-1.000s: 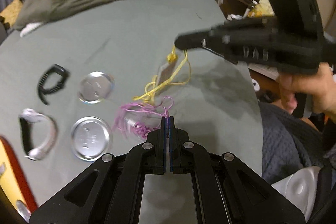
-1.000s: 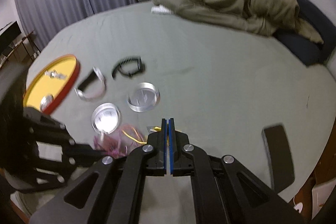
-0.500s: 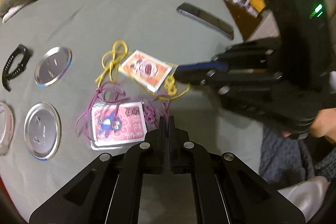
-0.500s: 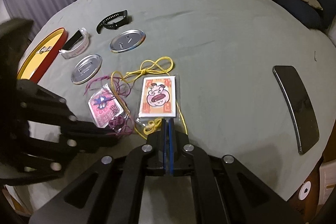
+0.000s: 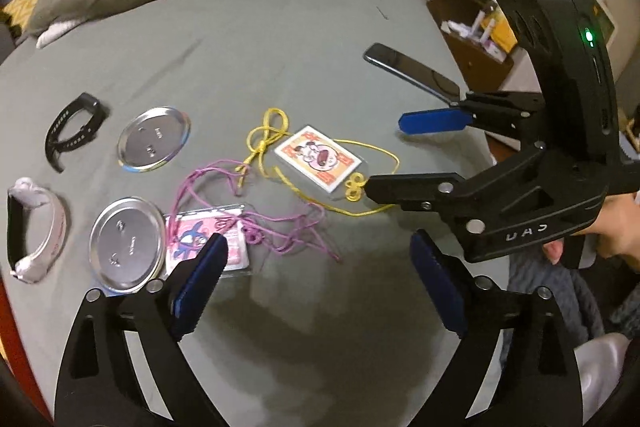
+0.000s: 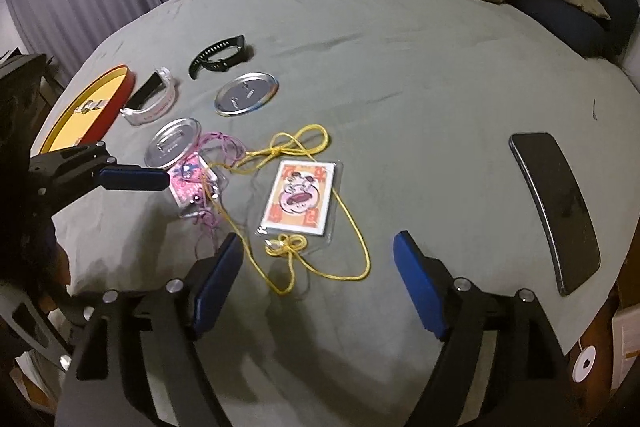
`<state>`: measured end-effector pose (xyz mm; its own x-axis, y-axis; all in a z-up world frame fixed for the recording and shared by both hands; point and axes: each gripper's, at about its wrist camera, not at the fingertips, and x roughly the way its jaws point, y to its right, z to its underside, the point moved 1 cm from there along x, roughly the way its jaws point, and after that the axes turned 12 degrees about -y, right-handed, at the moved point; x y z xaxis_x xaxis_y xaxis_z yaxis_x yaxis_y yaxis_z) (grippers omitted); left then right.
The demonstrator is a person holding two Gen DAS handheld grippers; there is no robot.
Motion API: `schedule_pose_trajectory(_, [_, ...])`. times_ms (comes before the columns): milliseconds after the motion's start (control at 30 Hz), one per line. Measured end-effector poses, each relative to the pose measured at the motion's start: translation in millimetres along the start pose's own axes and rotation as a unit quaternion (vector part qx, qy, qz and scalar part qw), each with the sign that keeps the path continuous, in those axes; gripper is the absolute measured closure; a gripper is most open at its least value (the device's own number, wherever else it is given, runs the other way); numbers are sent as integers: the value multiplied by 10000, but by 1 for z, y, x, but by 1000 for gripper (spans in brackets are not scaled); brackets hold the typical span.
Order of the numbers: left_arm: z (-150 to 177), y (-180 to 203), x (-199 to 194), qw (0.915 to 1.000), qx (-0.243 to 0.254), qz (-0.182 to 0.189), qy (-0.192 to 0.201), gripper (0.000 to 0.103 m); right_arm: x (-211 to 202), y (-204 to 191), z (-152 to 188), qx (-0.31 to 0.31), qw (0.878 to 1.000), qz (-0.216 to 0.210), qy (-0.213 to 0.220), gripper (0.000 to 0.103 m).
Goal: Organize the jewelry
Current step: 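Move both open tools back over the tray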
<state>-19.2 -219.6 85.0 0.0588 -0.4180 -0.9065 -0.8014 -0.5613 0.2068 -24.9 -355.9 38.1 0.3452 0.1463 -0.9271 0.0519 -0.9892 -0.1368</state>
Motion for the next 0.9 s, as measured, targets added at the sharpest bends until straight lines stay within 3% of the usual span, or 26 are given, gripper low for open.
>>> schedule_pose_trajectory(100, [3,-6,-5,9999,-96,22,36,9,-5,-3,-2,-64,10000,-4,69,16])
schedule_pose_trajectory(400, [21,-31,-39,9983,-153,-472,300,7,-20,-9,-15,-236,9995,102,194,16])
schedule_pose_trajectory(633, [41,-85,-108,9915,-406,-946,792,6,-53,-40,-59,-603,9967,41,538,15])
schedule_pose_trajectory(767, [57,-125,-146,9838,-492,-1481,885,6,-69,-80,-88,-1028,9923,-32,691,14])
schedule_pose_trajectory(900, [80,-185,-176,9685,-949,-2149,823,6,-75,-136,-119,-1391,9862,-367,823,13])
